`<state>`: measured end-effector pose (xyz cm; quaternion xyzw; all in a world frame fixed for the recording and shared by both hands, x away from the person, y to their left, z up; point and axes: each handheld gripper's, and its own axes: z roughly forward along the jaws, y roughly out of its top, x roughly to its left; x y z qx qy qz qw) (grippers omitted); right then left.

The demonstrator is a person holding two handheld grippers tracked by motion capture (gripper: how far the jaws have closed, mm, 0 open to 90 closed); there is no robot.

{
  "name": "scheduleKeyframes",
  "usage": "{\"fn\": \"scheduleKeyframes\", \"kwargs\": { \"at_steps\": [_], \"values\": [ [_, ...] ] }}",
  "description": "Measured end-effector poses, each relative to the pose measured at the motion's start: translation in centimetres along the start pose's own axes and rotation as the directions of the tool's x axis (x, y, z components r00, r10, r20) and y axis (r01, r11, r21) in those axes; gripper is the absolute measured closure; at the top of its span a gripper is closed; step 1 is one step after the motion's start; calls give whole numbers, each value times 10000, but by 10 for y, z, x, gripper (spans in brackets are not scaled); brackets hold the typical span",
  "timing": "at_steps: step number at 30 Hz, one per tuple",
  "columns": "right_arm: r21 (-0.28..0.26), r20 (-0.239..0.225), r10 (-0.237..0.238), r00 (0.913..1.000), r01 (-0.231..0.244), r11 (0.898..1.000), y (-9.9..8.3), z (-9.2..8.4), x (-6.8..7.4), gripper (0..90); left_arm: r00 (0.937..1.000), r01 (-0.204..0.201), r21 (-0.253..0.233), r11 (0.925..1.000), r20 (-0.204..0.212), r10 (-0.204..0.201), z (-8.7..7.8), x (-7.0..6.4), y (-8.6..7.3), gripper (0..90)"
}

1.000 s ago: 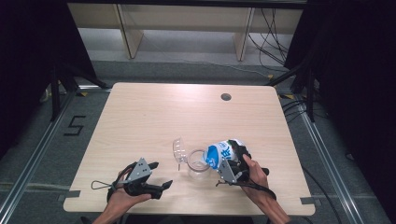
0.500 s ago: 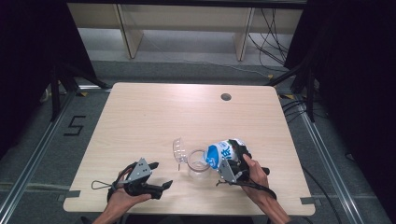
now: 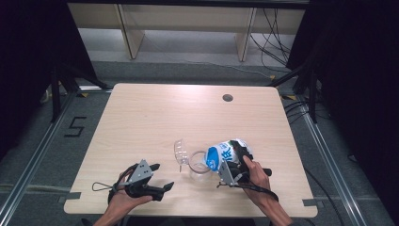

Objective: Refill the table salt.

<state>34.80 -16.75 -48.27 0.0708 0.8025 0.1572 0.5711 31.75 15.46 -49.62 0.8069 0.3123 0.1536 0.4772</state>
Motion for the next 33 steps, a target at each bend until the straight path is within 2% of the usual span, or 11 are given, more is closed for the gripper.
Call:
{"fn": "scheduleKeyframes", "kwargs": {
  "at_steps": [5,6,10,12,14,16,21,23,24,31,33],
  "values": [
    [21,177,-545,9984,544,9985,0,0,-3,481,10000,-6,3,10000,-3,6,0,0,0,159],
    [108,97,-152,9998,151,9998,0,0,-1,481,10000,-7,-2,10000,-2,7,0,0,0,159],
    [78,74,-96,9999,95,9999,0,0,-1,482,10000,-12,2,10000,-1,12,0,0,0,159],
    [27,221,-832,9963,831,9965,0,0,-5,483,10000,6,-16,10000,-4,-6,0,0,0,159],
    [31,219,-835,9963,834,9965,0,0,-5,483,10000,-52,35,10000,-33,52,0,0,0,159],
    [149,188,-300,9994,298,9994,0,0,-1,484,10000,-1,-1,10000,-3,1,0,0,0,159],
    [123,209,-382,9991,380,9992,1,0,-1,485,9998,-212,168,9996,-65,214,-1,1,0,159],
    [117,227,-425,9988,422,9990,1,0,-1,486,10000,44,-54,10000,3,-44,0,-1,0,159],
    [41,381,-1025,9940,1024,9947,2,0,-4,486,9998,-210,158,9997,-61,211,-1,1,0,159],
    [-18,517,-989,9938,992,9951,-1,2,-5,487,10000,-58,-21,10000,19,58,0,0,0,159],
    [180,585,-1353,9891,1344,9908,1,0,-6,487,10000,-73,-27,10000,64,74,1,0,0,159]
  ]
}}
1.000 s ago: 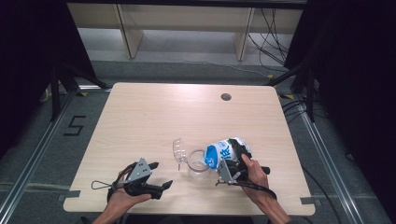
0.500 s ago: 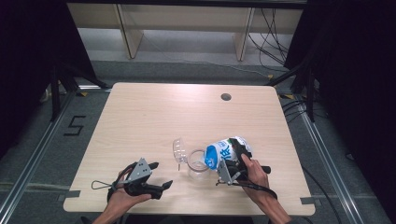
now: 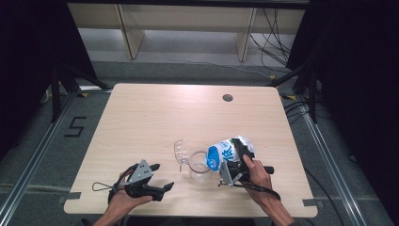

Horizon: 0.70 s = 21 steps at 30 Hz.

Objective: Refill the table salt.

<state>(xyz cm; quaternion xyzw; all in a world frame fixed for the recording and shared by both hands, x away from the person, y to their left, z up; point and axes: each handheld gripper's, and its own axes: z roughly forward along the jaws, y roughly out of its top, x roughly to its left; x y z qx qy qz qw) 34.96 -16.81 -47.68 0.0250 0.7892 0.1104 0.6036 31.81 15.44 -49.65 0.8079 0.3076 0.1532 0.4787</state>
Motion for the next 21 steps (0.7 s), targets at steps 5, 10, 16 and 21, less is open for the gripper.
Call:
{"fn": "scheduleKeyframes", "kwargs": {
  "at_steps": [5,10,16,21],
  "values": [
    [-174,-31,108,9999,-109,9998,-1,2,4,487,10000,35,17,10000,0,-35,0,0,0,159],
    [-163,12,-34,10000,34,9999,-1,3,3,489,10000,30,24,10000,8,-30,0,0,0,159],
    [-54,207,-656,9976,657,9978,1,1,0,490,10000,24,66,10000,41,-24,0,0,0,159],
    [45,162,-379,9991,379,9993,1,1,3,491,10000,-8,34,10000,41,8,1,0,0,159]
  ]
}}
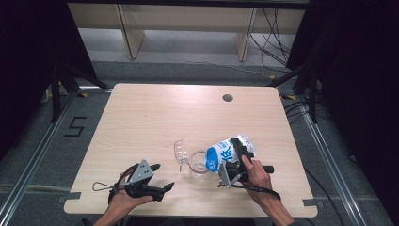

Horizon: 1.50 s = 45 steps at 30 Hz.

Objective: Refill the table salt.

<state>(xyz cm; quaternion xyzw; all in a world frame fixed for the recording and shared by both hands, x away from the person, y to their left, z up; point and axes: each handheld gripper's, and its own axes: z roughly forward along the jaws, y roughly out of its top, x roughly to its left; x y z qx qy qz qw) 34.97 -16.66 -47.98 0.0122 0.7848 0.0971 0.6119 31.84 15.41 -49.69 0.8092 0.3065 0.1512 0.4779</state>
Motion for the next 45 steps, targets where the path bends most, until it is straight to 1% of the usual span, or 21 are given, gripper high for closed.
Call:
{"fn": "scheduleKeyframes", "kwargs": {
  "at_steps": [2,4,5,6,9,10,15,17,18,19,20,26,32,35,36,39,40,42,43,44,45],
  "values": [
    [-176,102,-115,9999,117,9998,0,1,-1,492,10000,66,0,10000,-27,-66,0,0,0,159],
    [-1,189,-103,9998,103,9999,0,0,0,492,10000,81,3,10000,-39,-81,0,-1,0,159],
    [-23,256,-503,9984,504,9987,1,-1,-3,493,9999,144,1,9999,-27,-144,0,-1,0,159],
    [50,218,-174,9996,173,9998,1,-1,-1,493,9999,117,11,9999,-37,-117,0,-1,0,159],
    [18,212,-163,9996,162,9999,1,0,-1,495,9999,123,10,9999,-31,-123,0,-1,0,159],
    [18,338,-791,9963,791,9969,2,-1,-5,496,9999,123,7,9999,-35,-123,0,-1,0,159],
    [34,404,-464,9981,463,9989,0,0,-2,497,9999,98,20,9999,-30,-98,0,-1,0,159],
    [10,406,-651,9971,651,9979,1,0,-2,498,9999,119,8,9999,-36,-119,0,-1,0,159],
    [32,491,-1090,9928,1090,9940,2,-1,-4,500,10000,33,16,10000,-27,-33,0,0,0,159],
    [84,369,-495,9981,493,9988,1,-1,-1,501,10000,37,17,10000,-29,-37,0,0,0,159],
    [61,379,-453,9983,451,9990,1,-1,0,501,9999,108,12,9999,-36,-108,0,-1,0,159],
    [20,612,-695,9957,695,9976,2,-2,-1,504,9999,117,4,9999,-36,-117,0,-1,0,159],
    [-114,731,-773,9943,783,9969,4,-4,0,506,9999,-130,147,9998,-98,132,-2,1,0,159],
    [-97,547,-728,9958,734,9973,4,-4,1,507,10000,27,13,10000,-30,-27,-1,0,0,158],
    [-136,649,-817,9945,827,9965,5,-5,0,507,9998,-146,170,9997,-97,148,-2,1,0,159],
    [-28,492,-617,9969,619,9981,5,-5,1,508,9999,-3,62,10000,-105,4,-2,0,0,158],
    [-344,716,-551,9959,577,9977,4,-3,3,507,9999,-9,59,10000,-111,9,-2,0,0,158],
    [-398,699,-837,9940,866,9954,4,-3,1,508,10000,33,27,10000,14,-33,-1,0,0,159],
    [-293,790,-1338,9879,1364,9902,5,-4,-3,508,9999,154,13,9999,6,-154,-1,-1,-1,159],
    [-291,863,-1572,9838,1602,9867,6,-5,-4,508,10000,-56,18,10000,9,56,-1,0,0,158],
    [-246,838,-1384,9868,1409,9897,6,-5,-3,509,10000,-74,21,10000,21,74,-1,0,0,159]
  ]
}}
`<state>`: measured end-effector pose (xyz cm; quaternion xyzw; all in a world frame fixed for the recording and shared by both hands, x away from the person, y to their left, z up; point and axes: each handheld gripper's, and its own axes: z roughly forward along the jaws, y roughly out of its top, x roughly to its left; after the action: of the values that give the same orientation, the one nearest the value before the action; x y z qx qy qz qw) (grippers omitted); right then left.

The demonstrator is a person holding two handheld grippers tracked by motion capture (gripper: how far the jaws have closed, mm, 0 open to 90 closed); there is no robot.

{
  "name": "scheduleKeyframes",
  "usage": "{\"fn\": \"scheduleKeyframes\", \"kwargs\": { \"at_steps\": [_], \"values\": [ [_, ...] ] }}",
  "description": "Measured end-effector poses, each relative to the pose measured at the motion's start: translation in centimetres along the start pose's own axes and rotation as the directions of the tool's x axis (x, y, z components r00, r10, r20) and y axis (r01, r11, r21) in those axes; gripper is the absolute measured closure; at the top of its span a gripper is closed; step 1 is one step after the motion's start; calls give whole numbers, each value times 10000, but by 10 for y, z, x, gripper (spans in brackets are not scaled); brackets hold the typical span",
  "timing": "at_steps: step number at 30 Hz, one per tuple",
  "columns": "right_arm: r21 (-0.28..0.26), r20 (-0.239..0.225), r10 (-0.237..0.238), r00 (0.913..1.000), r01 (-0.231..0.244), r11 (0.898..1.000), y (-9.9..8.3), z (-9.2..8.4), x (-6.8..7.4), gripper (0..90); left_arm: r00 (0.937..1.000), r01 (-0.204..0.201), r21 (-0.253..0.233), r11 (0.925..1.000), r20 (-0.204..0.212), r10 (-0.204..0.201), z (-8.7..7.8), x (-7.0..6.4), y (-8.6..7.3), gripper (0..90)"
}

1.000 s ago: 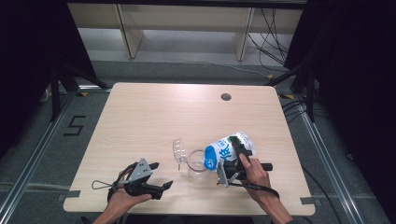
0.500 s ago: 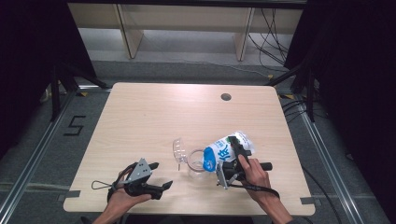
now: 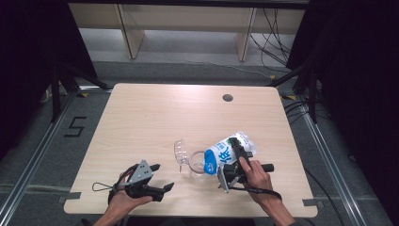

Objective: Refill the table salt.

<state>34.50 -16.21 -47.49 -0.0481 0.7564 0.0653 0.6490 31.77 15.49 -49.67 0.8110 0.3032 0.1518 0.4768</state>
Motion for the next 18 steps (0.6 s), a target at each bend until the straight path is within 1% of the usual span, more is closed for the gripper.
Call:
{"fn": "scheduleKeyframes", "kwargs": {
  "at_steps": [1,2,5,7,8,9,10,11,12,13,14,15,16,17,18],
  "values": [
    [5,16,56,10000,-56,10000,0,0,0,509,9998,172,-8,9999,-39,-172,0,-1,0,158],
    [-48,-8,335,9994,-335,9994,-1,0,2,510,9999,100,-13,9999,-48,-100,0,0,0,158],
    [39,-80,459,9989,-459,9989,0,0,2,510,9999,100,1,10000,-41,-100,0,-1,0,158],
    [28,-74,432,9990,-432,9991,0,0,2,511,9999,97,-3,10000,-33,-97,0,0,0,158],
    [-10,-43,346,9994,-346,9994,0,0,2,511,10000,26,-12,10000,-16,-26,0,0,0,158],
    [228,-246,655,9976,-649,9976,0,-1,4,511,10000,21,-2,10000,-13,-21,0,0,0,158],
    [228,-246,655,9976,-649,9976,0,-1,4,511,10000,21,-2,10000,-13,-21,0,0,0,158],
    [213,-208,611,9979,-607,9979,0,-1,3,511,9995,301,-7,9995,-12,-301,0,-2,-1,158],
    [138,-165,506,9986,-504,9986,0,-1,3,511,9998,188,-9,9998,-25,-188,0,-1,0,159],
    [190,-175,567,9982,-563,9982,0,-1,3,512,10000,38,25,10000,-59,-38,0,0,0,159],
    [190,-175,567,9982,-563,9982,0,-1,3,512,10000,38,25,10000,-59,-38,0,0,0,159],
    [130,-59,340,9994,-339,9993,0,-1,2,512,9999,74,5,10000,-83,-74,0,0,0,159],
    [123,-36,306,9995,-306,9995,0,-1,2,512,10000,47,5,10000,-4,-47,0,0,0,158],
    [123,-36,306,9995,-306,9995,0,-1,2,512,10000,90,-4,10000,-42,-90,0,0,0,158],
    [188,-125,408,9991,-406,9990,0,-1,2,512,10000,64,13,10000,-57,-64,0,0,0,158]
  ]
}}
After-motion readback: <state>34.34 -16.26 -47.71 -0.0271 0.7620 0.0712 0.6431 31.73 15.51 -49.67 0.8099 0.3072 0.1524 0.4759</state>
